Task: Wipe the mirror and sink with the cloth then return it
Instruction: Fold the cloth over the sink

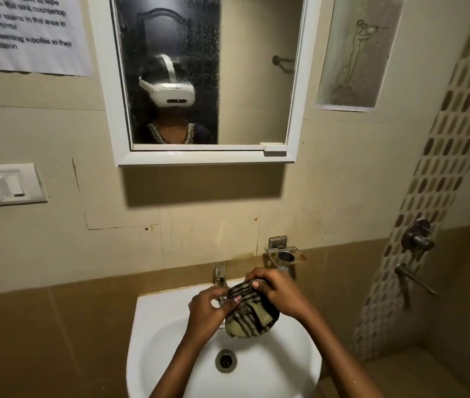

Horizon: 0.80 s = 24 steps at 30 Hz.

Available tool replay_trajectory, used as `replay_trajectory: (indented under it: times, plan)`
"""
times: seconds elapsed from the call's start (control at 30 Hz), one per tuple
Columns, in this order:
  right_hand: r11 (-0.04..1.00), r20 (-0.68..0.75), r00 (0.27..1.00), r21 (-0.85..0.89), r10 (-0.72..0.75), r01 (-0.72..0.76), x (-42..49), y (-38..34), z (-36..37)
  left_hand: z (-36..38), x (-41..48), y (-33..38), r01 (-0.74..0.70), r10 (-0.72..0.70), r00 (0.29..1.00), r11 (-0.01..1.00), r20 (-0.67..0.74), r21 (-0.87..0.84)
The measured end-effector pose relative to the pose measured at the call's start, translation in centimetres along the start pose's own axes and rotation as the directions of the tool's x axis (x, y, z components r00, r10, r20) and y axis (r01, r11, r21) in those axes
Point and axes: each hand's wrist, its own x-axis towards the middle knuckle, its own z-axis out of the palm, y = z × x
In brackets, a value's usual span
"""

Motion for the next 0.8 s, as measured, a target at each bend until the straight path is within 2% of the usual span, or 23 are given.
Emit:
replay_trajectory:
  times: [0.1, 0.17, 0.23, 0.33, 0.4, 0.43, 0.47, 0.53, 0.6, 0.67, 0.73, 0.8]
  plan:
    - [0.993, -0.094, 0.994, -0.110, -0.052, 0.041, -0.5, 0.1, 0.3, -0.2, 0.2, 0.4, -0.102, 0.122, 0.990, 0.965, -0.069, 0.240]
    - [0.991, -0.113, 0.992, -0.123, -0.062, 0.048, -0.7, 0.4, 0.3, -0.3, 0.5, 1.2, -0.139, 0.173, 0.980, 0.949, -0.099, 0.283]
    - [0.991, -0.121, 0.991, -0.122, -0.061, 0.047, -0.8, 0.4, 0.0, -0.6, 0.7, 1.7, -0.141, 0.169, 0.980, 0.964, -0.108, 0.224]
    - [0.989, -0.095, 0.994, -0.143, -0.058, 0.044, -0.8, 0.5, -0.3, -1.0, 0.8, 1.8, -0.171, 0.174, 0.985, 0.980, -0.021, 0.106]
    - [0.999, -0.070, 0.997, -0.025, -0.042, 0.040, -0.9, 0.3, -0.6, -1.1, 0.6, 1.9, -0.177, 0.177, 0.984, 0.984, -0.001, 0.004]
    - [0.999, -0.065, 0.997, 0.021, -0.035, 0.037, -1.1, 0.3, -0.7, -1.1, 0.5, 1.9, -0.170, 0.169, 0.986, 0.985, 0.004, 0.017]
    - [0.999, -0.066, 0.997, 0.034, -0.036, 0.038, -1.1, 0.5, -0.8, -1.0, 0.5, 1.8, -0.167, 0.166, 0.986, 0.982, 0.011, 0.085]
    - [0.999, -0.051, 0.998, 0.003, -0.037, 0.037, -1.1, 1.0, -0.7, -0.4, 0.2, 1.5, -0.158, 0.148, 0.987, 0.927, 0.055, 0.340]
    - [0.998, -0.045, 0.998, 0.037, -0.046, 0.048, -1.3, 1.1, -0.6, 0.1, 0.0, 1.2, -0.109, 0.069, 0.992, 0.902, 0.109, 0.417]
    - [0.996, -0.066, 0.996, 0.060, -0.063, 0.067, -1.3, 1.4, -1.1, 0.7, -0.2, 1.0, -0.022, -0.067, 0.982, 0.885, 0.175, 0.464]
    - [0.996, -0.056, 0.996, 0.064, -0.065, 0.068, -1.5, 2.0, -2.1, 1.4, -0.6, 0.5, 0.044, -0.229, 0.939, 0.821, 0.258, 0.569]
    - [0.986, -0.037, 0.996, 0.149, -0.075, 0.080, -1.9, 2.5, -3.5, 2.2, -0.9, 0.4, 0.061, -0.356, 0.883, 0.734, 0.307, 0.676]
